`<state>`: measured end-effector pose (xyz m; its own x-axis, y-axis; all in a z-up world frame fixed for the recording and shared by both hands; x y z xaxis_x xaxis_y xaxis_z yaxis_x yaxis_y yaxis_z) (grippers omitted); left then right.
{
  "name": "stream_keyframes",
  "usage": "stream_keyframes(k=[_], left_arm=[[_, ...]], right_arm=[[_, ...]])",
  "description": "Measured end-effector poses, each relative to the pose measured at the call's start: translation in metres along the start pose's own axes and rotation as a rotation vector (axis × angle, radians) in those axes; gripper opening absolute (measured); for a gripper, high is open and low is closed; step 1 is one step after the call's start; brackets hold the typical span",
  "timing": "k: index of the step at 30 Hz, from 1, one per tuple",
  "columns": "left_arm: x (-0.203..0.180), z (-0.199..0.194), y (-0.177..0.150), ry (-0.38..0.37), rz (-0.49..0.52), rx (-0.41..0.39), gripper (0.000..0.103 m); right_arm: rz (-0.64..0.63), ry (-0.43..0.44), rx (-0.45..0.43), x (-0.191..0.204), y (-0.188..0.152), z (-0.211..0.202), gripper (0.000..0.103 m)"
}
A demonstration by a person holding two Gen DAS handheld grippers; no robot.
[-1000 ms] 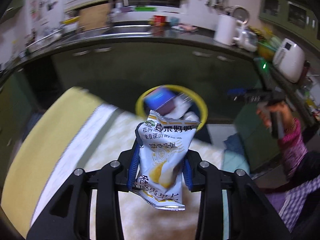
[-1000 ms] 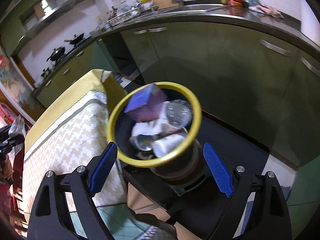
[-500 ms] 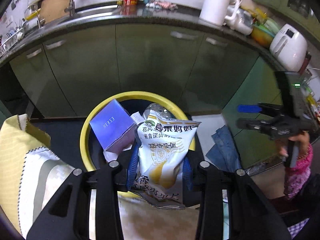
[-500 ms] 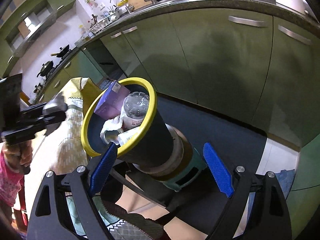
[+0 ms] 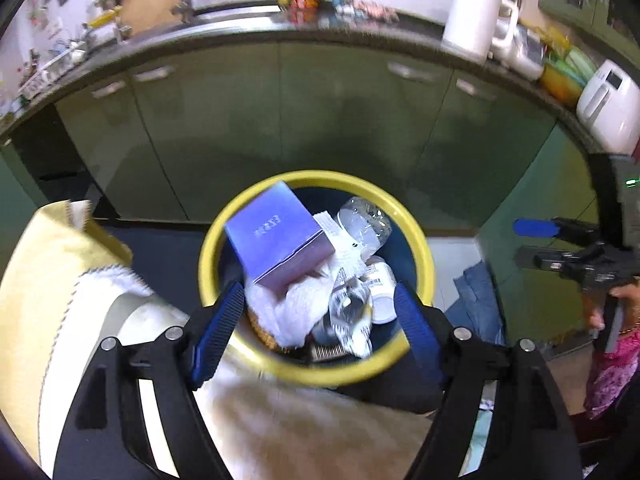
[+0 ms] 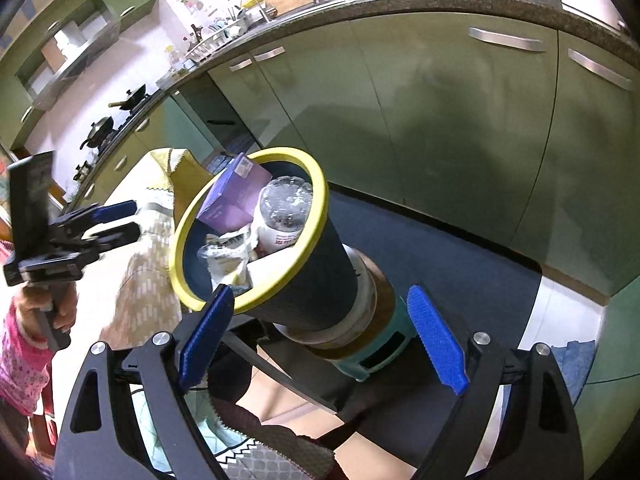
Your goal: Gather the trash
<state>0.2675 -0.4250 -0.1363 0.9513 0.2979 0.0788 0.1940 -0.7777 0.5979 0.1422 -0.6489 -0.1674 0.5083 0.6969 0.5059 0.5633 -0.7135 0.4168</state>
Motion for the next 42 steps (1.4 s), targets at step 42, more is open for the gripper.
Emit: stream_keyframes(k=[42], left_arm=[[-0.095, -0.426, -0.297, 1.038, -0.711, -0.221, 0.096]], right_arm=[[-0.585, 0.247, -0.282, 0.238, -0.155, -0.168, 0.098]])
Point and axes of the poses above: each gripper's, at about its wrist camera, not at the fingertips, and z roughly the way its jaws point, x to its left, y to its top, the point moved 7 cm from there along z, roughly the way its jaws point, and after that the axes turned 15 degrees about z, right-handed, at the moved point
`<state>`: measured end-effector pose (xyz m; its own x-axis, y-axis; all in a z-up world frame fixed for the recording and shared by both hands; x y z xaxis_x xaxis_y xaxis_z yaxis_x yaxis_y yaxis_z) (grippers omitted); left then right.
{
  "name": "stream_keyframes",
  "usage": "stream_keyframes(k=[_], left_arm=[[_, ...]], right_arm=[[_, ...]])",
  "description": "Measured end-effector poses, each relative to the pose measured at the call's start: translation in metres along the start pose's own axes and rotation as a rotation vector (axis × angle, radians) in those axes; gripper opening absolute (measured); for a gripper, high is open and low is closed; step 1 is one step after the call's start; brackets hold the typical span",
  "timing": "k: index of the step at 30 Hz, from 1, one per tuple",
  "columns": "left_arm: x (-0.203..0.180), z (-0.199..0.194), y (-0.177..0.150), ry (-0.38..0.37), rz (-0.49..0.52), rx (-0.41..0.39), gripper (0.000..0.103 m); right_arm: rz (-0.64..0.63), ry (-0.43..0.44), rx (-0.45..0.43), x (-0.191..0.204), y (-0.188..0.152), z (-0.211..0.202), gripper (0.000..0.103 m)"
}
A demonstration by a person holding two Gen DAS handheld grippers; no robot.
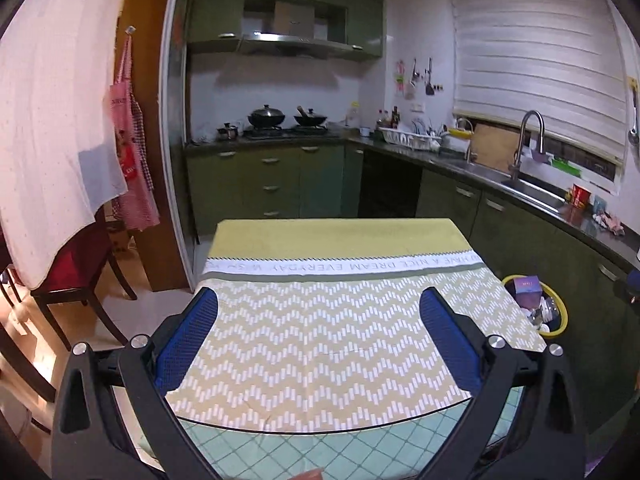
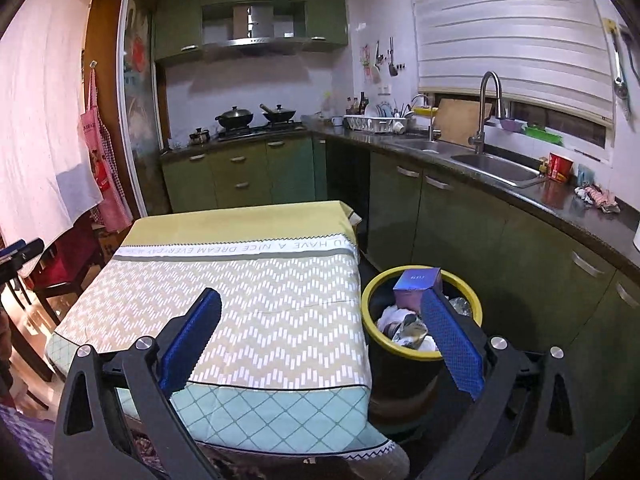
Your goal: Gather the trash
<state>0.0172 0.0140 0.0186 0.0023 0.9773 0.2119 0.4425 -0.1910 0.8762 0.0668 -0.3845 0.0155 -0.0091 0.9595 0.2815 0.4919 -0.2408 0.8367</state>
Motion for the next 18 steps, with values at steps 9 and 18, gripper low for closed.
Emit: stream_keyframes(k=[9, 18], left_arm=[[0.004, -0.012, 0.0, -0.005, -0.008, -0.014, 0.096], [-0.005, -0.01, 0.002, -0.023, 0.017, -0.017, 0.096]], right_arm=[[-0.021, -0.027, -0.006, 0.0, -0.007, 0.002, 0.098], [-0.012, -0.032, -0.002, -0.006, -0.007, 0.005, 0.098]])
Point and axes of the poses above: each gripper's, at about its wrist camera, not at the fingertips, and z roughly the way its jaws point, x to its left, y to its top, the point moved 7 cm from there along z, roughly the way its jaws point, and after that the axes turned 15 degrees about z, right-handed, at the moved point
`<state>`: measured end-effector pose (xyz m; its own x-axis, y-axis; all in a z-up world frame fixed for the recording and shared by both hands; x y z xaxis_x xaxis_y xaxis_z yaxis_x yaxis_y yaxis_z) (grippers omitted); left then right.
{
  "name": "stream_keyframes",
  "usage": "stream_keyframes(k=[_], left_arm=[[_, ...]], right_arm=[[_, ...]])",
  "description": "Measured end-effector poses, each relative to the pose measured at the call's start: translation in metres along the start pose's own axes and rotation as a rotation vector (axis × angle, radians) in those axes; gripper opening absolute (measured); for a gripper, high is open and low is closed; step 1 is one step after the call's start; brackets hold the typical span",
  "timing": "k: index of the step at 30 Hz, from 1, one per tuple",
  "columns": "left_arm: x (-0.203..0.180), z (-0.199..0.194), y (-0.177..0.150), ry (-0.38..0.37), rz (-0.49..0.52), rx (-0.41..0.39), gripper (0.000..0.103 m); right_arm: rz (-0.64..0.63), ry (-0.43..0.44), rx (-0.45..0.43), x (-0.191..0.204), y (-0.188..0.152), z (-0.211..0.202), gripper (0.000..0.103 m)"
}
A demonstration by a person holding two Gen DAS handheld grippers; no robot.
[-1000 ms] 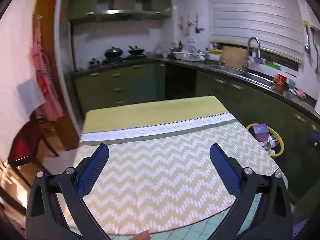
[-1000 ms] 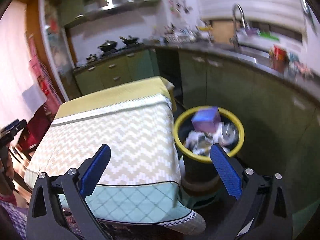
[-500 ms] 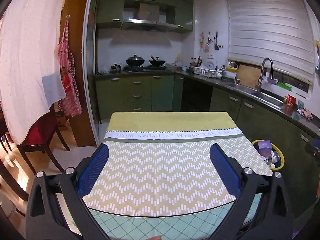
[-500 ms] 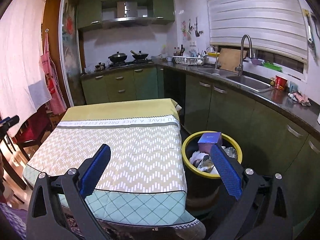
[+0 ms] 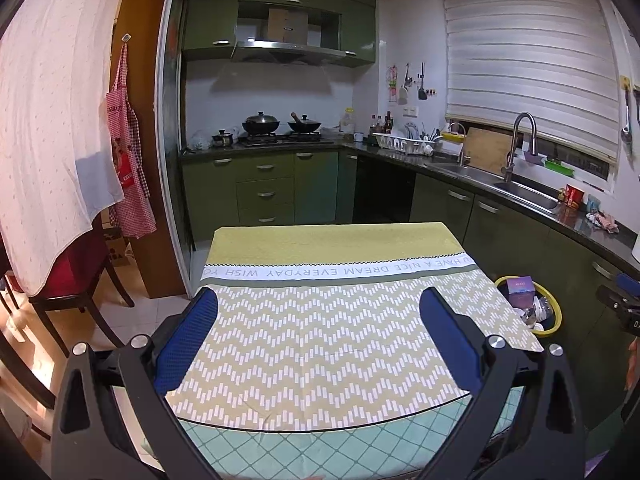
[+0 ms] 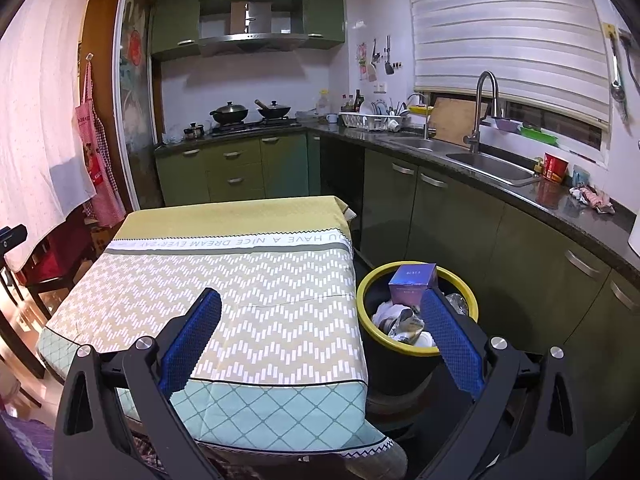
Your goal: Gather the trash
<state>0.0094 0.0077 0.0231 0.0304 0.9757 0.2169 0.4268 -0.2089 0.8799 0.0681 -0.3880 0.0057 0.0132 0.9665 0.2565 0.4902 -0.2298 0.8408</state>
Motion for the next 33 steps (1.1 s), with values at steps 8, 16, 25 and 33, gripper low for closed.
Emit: stream_keyframes(k=[8, 16, 25, 33], left_arm=[[-0.003, 0.002, 0.001, -0.006, 0.017, -0.002, 0.096], [-0.008, 0.005, 0.003, -0.016, 0.028, 0.0, 0.096], [-0.011, 0.004, 0.003, -0.02, 0.036, -0.003, 0.096], [-0.014, 0.004, 0.003, -0.029, 0.044, -0.001, 0.096]], right_arm=[[0.007, -0.003, 0.002, -0.003, 0.0, 0.003, 0.098], [0.007, -0.006, 0.001, -0.004, 0.0, 0.003, 0.098], [0.007, -0.006, 0.001, -0.004, 0.0, 0.003, 0.098], [0.008, -0.005, 0.001, -0.005, 0.0, 0.003, 0.098]])
Point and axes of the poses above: each gripper's, at about its wrist camera, not at the fingertips, and z roughly the way its jaws point, x to its left, y to its top, the point moved 7 cm from there along z, roughly the way its jaws point, and after that the axes turned 15 degrees about z, right-handed, at the moved point
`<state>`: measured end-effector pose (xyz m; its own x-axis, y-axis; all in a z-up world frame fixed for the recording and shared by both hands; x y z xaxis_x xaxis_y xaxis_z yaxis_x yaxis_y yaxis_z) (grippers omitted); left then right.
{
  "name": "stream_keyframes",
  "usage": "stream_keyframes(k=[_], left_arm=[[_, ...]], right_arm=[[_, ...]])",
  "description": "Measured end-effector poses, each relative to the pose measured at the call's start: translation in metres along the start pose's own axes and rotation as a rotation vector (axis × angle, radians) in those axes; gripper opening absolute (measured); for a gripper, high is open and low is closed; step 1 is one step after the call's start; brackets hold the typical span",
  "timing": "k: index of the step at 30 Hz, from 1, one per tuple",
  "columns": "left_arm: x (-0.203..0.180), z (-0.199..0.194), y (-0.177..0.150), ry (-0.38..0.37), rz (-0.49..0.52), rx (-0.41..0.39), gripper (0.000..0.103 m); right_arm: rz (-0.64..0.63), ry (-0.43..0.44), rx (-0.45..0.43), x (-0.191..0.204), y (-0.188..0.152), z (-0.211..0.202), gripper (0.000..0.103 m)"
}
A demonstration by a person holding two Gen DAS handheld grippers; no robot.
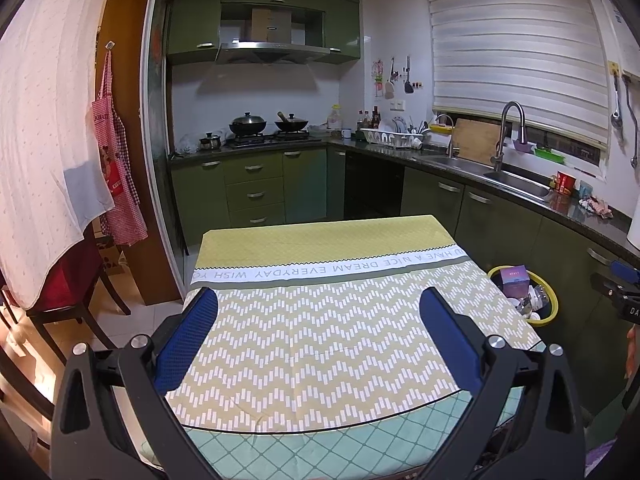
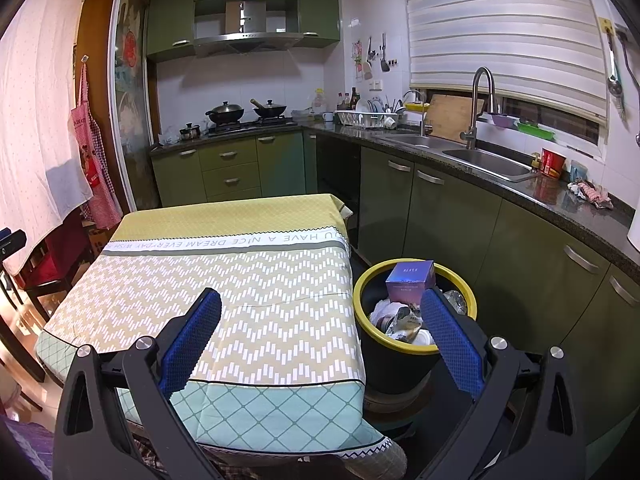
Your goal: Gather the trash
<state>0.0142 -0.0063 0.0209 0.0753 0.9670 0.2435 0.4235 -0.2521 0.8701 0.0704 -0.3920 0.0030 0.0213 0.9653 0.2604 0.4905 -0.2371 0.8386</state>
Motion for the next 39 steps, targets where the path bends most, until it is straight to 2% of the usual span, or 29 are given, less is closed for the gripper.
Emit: stream_keyframes(k=[39], left_arm=[[-0.008, 0.011, 0.0, -0.036, 0.018, 0.007, 0.096]], right_arm=[[0.005, -0.006, 0.011, -0.004, -0.008, 0.006, 0.098]])
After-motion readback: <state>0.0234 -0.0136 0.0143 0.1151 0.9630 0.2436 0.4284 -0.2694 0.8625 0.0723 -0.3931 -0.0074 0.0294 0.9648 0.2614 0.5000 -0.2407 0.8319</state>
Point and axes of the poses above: each gripper's, at about its wrist camera, not at the fingertips, and z roughly the way its jaws point, x to its left, y to its top, the point moved 7 cm from there along z, roughly the way its jaws point, and after that the axes turned 15 degrees about z, right-handed, at the moved point
